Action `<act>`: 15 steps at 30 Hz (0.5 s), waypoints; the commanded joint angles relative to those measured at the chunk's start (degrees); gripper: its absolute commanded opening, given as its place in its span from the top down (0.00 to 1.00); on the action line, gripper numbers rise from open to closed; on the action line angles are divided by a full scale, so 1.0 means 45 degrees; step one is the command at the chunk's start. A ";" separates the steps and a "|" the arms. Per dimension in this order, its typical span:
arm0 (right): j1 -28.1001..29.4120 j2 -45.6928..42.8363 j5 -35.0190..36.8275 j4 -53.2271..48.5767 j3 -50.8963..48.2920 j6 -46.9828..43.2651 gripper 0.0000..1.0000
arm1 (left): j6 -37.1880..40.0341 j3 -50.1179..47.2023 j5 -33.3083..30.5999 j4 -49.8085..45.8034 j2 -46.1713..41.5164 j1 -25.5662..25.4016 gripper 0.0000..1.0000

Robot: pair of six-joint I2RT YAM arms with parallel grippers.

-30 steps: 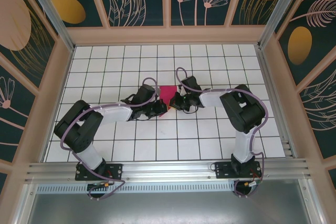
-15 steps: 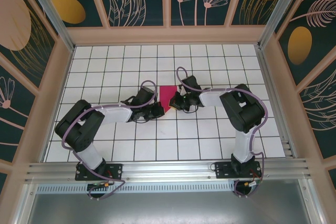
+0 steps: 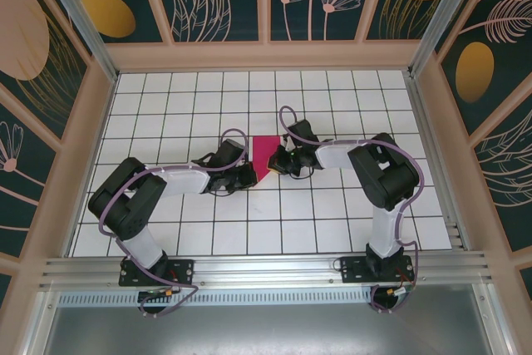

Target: Fold a paper plane with a square sheet of paper (pick it up from the middle)

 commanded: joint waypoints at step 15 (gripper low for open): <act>-0.0262 0.0803 0.1511 -0.1454 -0.0008 -0.0123 0.98 | 0.0438 0.0037 -0.0765 -0.1200 0.0601 -0.0003 0.94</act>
